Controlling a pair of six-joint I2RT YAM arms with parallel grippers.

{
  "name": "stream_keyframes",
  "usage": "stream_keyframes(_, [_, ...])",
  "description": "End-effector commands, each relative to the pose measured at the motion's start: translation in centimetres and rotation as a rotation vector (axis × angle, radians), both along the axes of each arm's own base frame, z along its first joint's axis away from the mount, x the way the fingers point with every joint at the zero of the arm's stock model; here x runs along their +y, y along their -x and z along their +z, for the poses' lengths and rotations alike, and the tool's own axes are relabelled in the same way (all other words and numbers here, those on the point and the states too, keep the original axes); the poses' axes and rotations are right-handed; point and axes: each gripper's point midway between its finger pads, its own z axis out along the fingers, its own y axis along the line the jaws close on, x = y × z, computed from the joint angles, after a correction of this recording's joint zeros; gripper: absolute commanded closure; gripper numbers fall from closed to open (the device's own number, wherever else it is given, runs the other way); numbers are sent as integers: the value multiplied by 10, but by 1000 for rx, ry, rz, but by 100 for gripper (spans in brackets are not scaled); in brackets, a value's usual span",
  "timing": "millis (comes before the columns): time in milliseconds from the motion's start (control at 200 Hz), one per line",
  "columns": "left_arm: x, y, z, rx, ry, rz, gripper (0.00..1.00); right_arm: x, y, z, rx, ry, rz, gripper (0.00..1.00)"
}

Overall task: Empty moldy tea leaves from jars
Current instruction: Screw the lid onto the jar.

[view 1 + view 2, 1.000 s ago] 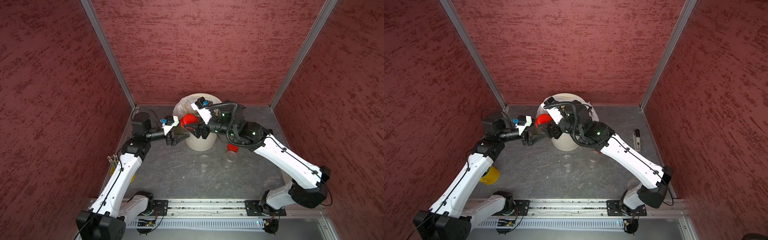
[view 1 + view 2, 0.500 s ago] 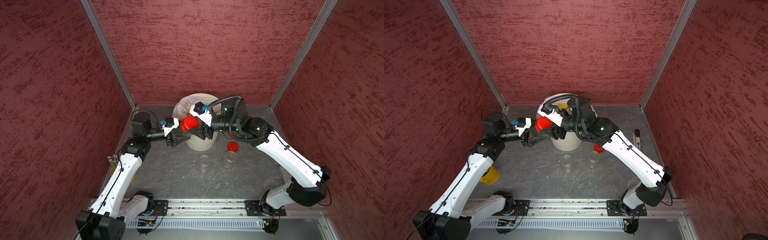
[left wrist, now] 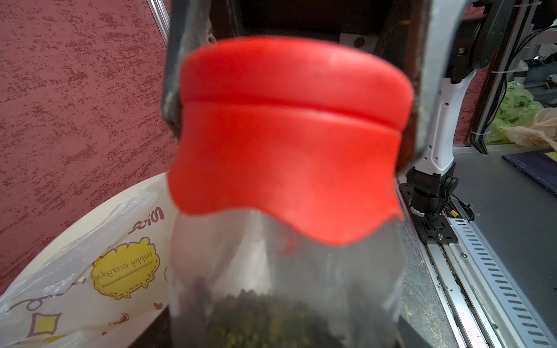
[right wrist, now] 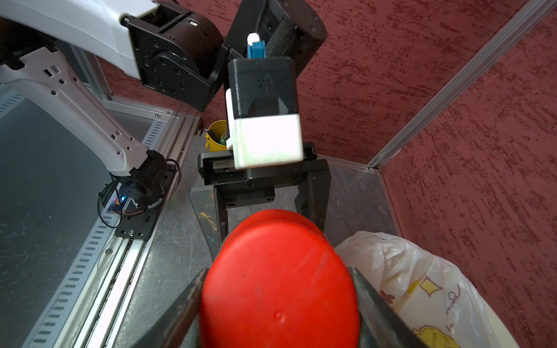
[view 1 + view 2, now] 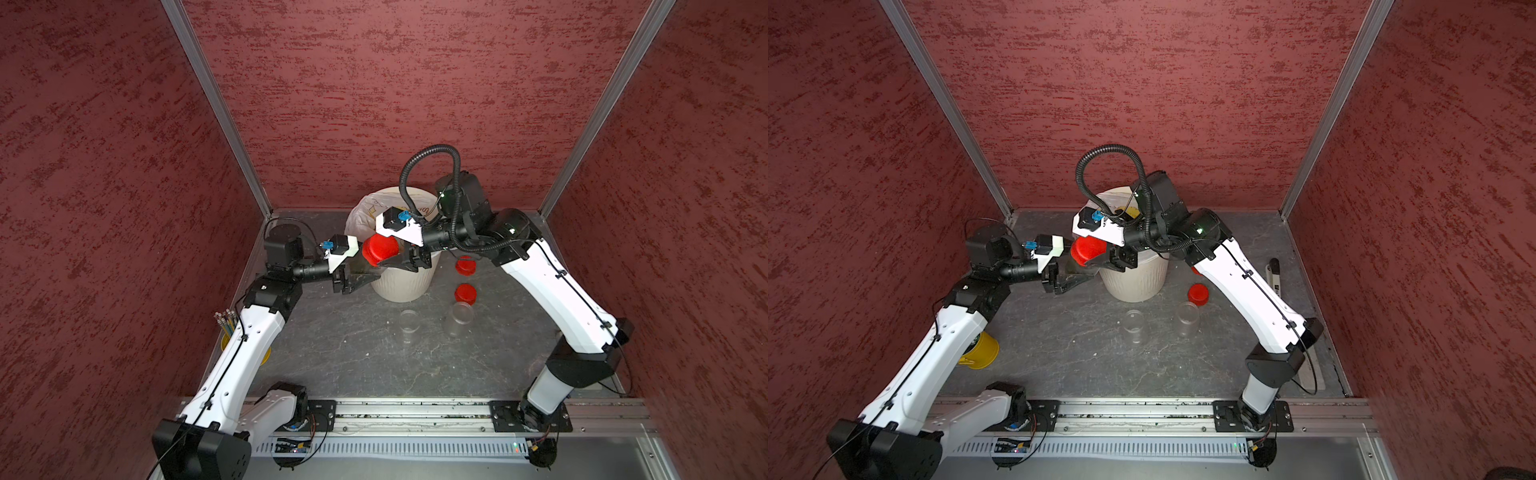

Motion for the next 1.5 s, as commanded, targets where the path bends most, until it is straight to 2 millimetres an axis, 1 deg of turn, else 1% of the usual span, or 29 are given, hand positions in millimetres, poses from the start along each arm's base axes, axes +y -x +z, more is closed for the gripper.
stream_keyframes(0, [4,-4,1,42,-1,21,36,-8,15,14,-42,-16,74,48])
stream_keyframes(35, [4,-4,0,42,-1,22,36,-7,15,15,-33,-27,74,42])
stream_keyframes(85, [4,-5,-1,47,-2,24,36,-6,16,19,-20,-45,71,29])
stream_keyframes(145, [4,-5,0,45,-2,27,36,-6,19,25,-7,-74,69,20])
stream_keyframes(255, [4,-6,0,40,-2,30,36,-7,19,37,5,-138,34,11])
stream_keyframes(286, [4,-6,0,41,-2,30,36,-8,18,40,36,-159,2,8])
stream_keyframes(366, [4,-7,-1,43,-3,34,36,-12,11,50,43,-223,-77,4])
stream_keyframes(376, [4,-7,0,40,-3,34,36,-13,8,48,49,-225,-91,4])
stream_keyframes(426, [4,-7,-1,39,-3,34,36,-17,6,56,52,-270,-136,1])
stream_keyframes(511, [5,-8,-1,38,-3,39,36,-24,3,65,100,-340,-209,1])
stream_keyframes(551, [5,-8,0,38,-3,41,36,-22,-3,62,143,-355,-245,1])
stream_keyframes(556, [5,-8,-1,38,-3,41,36,-26,1,67,139,-368,-247,1])
stream_keyframes(566, [5,-8,-1,39,-3,41,36,-29,3,72,139,-382,-256,1])
stream_keyframes(631, [5,-8,0,37,-3,44,36,-34,0,73,178,-416,-322,1])
stream_keyframes(766, [6,-9,1,31,-4,50,37,-32,-5,60,252,-406,-415,1])
stream_keyframes(842, [7,-10,0,31,-4,53,36,-27,-7,51,281,-389,-449,2])
stream_keyframes(982, [6,-10,0,32,-3,53,36,-17,-16,31,325,-355,-518,3])
stream_keyframes(1052, [6,-10,1,29,-2,53,37,-14,-13,30,339,-351,-518,4])
stream_keyframes(1057, [7,-10,1,29,-2,54,37,-11,-16,25,345,-341,-521,5])
stream_keyframes(1072, [6,-10,1,29,-2,53,36,-7,-18,20,353,-330,-525,5])
stream_keyframes(1142, [7,-10,2,26,-2,55,36,-1,-18,16,359,-320,-522,5])
stream_keyframes(1368, [7,-10,1,29,-1,56,36,6,-26,0,372,-283,-553,7])
stream_keyframes(1493, [7,-10,0,29,-1,55,36,8,-26,-4,378,-272,-548,11])
